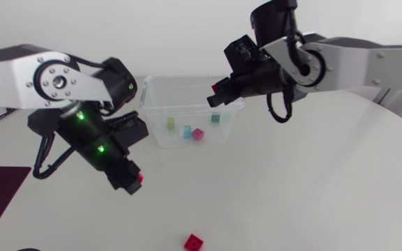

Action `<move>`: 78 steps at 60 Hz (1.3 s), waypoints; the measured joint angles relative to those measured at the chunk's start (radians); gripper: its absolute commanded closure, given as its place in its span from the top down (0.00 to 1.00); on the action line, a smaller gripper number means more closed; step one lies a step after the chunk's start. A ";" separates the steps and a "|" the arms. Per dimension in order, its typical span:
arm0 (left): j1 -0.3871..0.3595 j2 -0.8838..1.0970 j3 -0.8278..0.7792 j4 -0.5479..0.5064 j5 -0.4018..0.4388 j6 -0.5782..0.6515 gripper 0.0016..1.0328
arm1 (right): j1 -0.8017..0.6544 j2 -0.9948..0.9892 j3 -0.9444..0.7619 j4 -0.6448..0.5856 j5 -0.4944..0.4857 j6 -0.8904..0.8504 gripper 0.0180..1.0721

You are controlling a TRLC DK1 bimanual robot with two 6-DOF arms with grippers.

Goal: Pick up the duplo bricks and place them in the container

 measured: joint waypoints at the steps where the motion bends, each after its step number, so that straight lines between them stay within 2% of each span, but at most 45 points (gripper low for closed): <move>1: 0.003 -0.001 0.009 0.009 0.000 0.000 0.05 | -0.003 0.014 0.006 0.006 0.000 0.005 0.27; 3: 0.011 -0.003 0.029 0.031 0.000 0.000 0.05 | -0.009 0.052 0.019 0.023 0.000 0.014 0.31; 5: 0.016 -0.005 0.043 0.050 0.000 0.000 0.05 | -0.011 0.080 0.030 0.034 0.000 0.018 0.31; 7: 0.024 -0.006 0.060 0.076 0.000 0.000 0.05 | -0.013 0.114 0.045 0.044 0.000 0.022 0.37; 14: 0.053 -0.007 0.091 0.209 0.000 -0.001 0.05 | -0.012 0.179 0.082 0.058 0.025 0.039 0.74; 16: 0.060 -0.007 0.099 0.248 0.000 -0.001 0.05 | -0.012 0.181 0.089 0.059 0.028 0.040 0.82; 19: 0.073 -0.007 0.114 0.294 0.000 -0.004 0.05 | -0.012 0.179 0.095 0.063 0.032 0.043 0.88; 32: 0.145 0.052 0.245 0.474 0.069 -0.040 0.07 | -0.012 0.053 0.045 0.098 0.042 0.051 0.90; 41: 0.169 0.156 0.315 0.585 0.079 -0.071 0.08 | -0.012 -0.117 -0.084 0.109 0.041 0.050 0.90; 47: 0.171 0.237 0.333 0.657 0.084 -0.084 0.10 | 0.002 -0.239 -0.200 0.062 0.029 0.044 0.90; 50: 0.171 0.268 0.338 0.681 0.087 -0.084 0.29 | 0.018 -0.282 -0.240 0.021 0.020 0.039 0.90; 51: 0.171 0.277 0.342 0.686 0.088 -0.084 0.45 | 0.024 -0.294 -0.251 0.007 0.013 0.038 0.90; 52: 0.171 0.286 0.346 0.691 0.088 -0.084 0.54 | 0.032 -0.312 -0.267 -0.016 0.009 0.037 0.90; 53: 0.171 0.303 0.352 0.700 0.090 -0.084 0.58 | 0.043 -0.331 -0.284 -0.042 0.001 0.032 0.90; 54: 0.171 0.311 0.357 0.706 0.090 -0.083 0.80 | 0.050 -0.343 -0.295 -0.061 0.000 0.030 0.90; 55: 0.171 0.321 0.362 0.713 0.090 -0.083 0.86 | 0.061 -0.359 -0.308 -0.085 -0.005 0.028 0.90; 56: 0.171 0.328 0.364 0.720 0.090 -0.083 0.97 | 0.071 -0.373 -0.320 -0.108 -0.008 0.023 0.90; 72: 0.177 0.340 0.378 0.742 0.092 -0.082 0.97 | 0.277 -0.490 -0.465 -0.397 -0.026 -0.034 0.90; 76: 0.177 0.315 0.378 0.703 0.096 -0.066 0.96 | 0.342 -0.488 -0.483 -0.467 -0.027 -0.038 0.90; 78: 0.177 0.291 0.377 0.652 0.106 -0.047 0.96 | 0.372 -0.481 -0.487 -0.493 -0.026 -0.038 0.90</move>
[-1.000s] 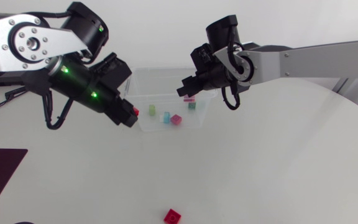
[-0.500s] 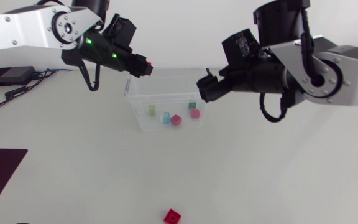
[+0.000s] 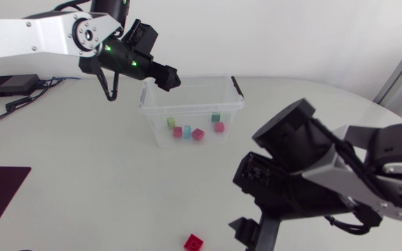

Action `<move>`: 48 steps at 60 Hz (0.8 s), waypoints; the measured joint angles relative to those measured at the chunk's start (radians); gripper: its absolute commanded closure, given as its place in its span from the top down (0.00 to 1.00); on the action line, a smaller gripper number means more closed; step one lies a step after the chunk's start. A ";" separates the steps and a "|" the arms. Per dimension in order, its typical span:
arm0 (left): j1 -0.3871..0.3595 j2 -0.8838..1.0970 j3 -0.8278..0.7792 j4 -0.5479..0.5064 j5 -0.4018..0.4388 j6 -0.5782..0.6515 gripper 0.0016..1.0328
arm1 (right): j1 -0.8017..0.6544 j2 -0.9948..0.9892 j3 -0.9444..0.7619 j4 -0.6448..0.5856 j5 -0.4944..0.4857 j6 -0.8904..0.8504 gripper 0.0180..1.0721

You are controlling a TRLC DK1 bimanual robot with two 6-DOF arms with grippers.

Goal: Pick up the duplo bricks and place them in the container

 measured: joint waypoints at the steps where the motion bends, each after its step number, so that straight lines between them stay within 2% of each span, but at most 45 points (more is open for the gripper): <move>1: 0.000 -0.010 -0.002 -0.017 0.001 0.006 0.96 | 0.011 0.004 -0.001 -0.008 0.000 0.000 0.90; 16: -0.023 -0.258 -0.169 -0.341 0.014 0.217 0.96 | 0.126 0.146 -0.027 -0.050 0.002 0.000 0.89; 23: -0.067 -0.330 -0.320 -0.414 -0.022 0.270 0.96 | 0.152 0.212 -0.027 -0.061 0.005 0.000 0.89; 36: -0.203 -0.364 -0.582 -0.459 -0.118 0.288 0.96 | 0.217 0.290 -0.027 -0.083 0.013 0.003 0.87; 48: -0.258 -0.364 -0.641 -0.474 -0.119 0.277 0.96 | 0.277 0.354 -0.027 -0.092 0.015 0.046 0.86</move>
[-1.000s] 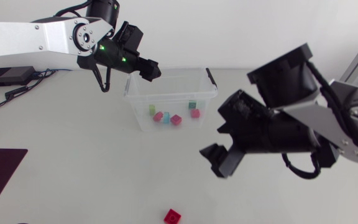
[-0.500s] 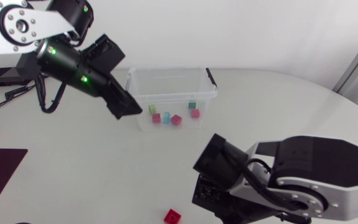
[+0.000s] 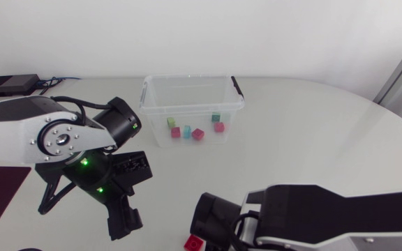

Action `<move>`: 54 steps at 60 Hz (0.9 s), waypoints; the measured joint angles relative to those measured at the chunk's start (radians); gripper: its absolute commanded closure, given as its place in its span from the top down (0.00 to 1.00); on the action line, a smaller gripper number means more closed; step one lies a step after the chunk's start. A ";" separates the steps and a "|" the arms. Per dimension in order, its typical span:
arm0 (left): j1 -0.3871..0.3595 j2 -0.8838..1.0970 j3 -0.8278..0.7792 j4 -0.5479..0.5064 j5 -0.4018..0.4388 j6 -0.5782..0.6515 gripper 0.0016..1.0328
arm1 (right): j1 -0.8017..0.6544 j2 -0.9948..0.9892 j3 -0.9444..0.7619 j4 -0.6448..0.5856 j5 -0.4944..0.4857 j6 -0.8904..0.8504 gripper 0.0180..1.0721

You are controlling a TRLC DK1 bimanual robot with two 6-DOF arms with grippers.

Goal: Pick up the duplo bricks and place them in the container

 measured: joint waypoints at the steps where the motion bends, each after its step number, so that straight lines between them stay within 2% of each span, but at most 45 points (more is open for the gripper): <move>1: -0.003 0.001 -0.002 -0.003 0.000 -0.002 0.96 | 0.004 0.004 0.000 0.000 0.000 0.002 0.86; 5: -0.021 0.004 -0.009 -0.012 -0.003 -0.008 0.96 | 0.018 0.017 0.000 0.003 0.000 0.013 0.85; 15: -0.054 0.013 -0.030 -0.026 -0.006 -0.032 0.96 | 0.030 0.048 0.000 0.026 0.001 0.035 0.72; 23: -0.081 0.014 -0.036 -0.053 -0.007 -0.055 0.96 | 0.030 0.066 0.002 0.044 0.001 0.046 0.50; 28: -0.106 0.014 -0.042 -0.066 -0.006 -0.078 0.96 | 0.030 0.076 0.003 0.061 0.000 0.050 0.33; 29: -0.115 0.014 -0.042 -0.067 -0.006 -0.085 0.96 | 0.030 0.079 0.003 0.067 0.000 0.050 0.27; 31: -0.122 0.014 -0.042 -0.067 -0.006 -0.094 0.96 | 0.030 0.080 0.003 0.074 -0.001 0.051 0.22; 35: -0.146 0.017 -0.042 -0.072 0.013 -0.124 0.96 | 0.029 0.080 0.003 0.081 -0.002 0.053 0.18; 45: -0.208 0.082 -0.030 -0.106 0.060 -0.217 0.96 | 0.007 0.055 0.006 0.082 0.001 0.058 0.18; 54: -0.210 0.207 0.026 -0.118 0.115 -0.301 0.96 | -0.029 -0.027 0.006 0.082 0.013 0.061 0.18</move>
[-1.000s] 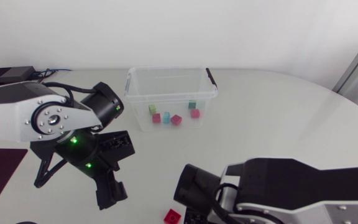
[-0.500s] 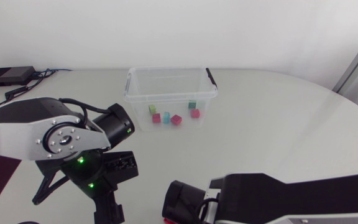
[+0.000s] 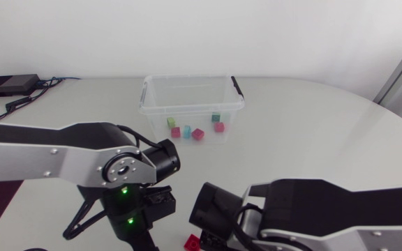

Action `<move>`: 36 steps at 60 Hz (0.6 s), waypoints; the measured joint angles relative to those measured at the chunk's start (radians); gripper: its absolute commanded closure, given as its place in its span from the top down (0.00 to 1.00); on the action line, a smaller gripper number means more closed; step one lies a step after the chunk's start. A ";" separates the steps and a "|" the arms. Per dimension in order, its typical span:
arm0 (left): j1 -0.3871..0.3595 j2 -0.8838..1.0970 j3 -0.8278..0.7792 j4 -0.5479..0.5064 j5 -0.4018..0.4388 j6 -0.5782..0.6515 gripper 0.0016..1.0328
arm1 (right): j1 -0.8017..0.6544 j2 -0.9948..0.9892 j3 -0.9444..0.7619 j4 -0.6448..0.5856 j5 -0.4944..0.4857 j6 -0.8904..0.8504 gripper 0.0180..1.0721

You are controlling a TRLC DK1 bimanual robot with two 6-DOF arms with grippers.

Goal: Pick up the duplo bricks and place them in the container

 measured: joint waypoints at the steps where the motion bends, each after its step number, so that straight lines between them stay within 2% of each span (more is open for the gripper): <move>1: 0.002 0.016 0.007 0.001 0.001 -0.010 0.96 | -0.003 -0.010 0.000 0.000 0.002 0.000 0.18; 18: -0.026 0.148 0.024 0.037 0.014 -0.117 0.96 | -0.095 -0.180 0.001 -0.039 0.025 0.000 0.18; 30: -0.027 0.165 0.024 0.038 0.014 -0.118 0.88 | -0.293 -0.277 0.051 -0.105 0.032 -0.064 0.18; 36: -0.043 0.175 0.024 0.045 0.019 -0.121 0.77 | -0.408 -0.316 0.111 -0.135 0.032 -0.118 0.18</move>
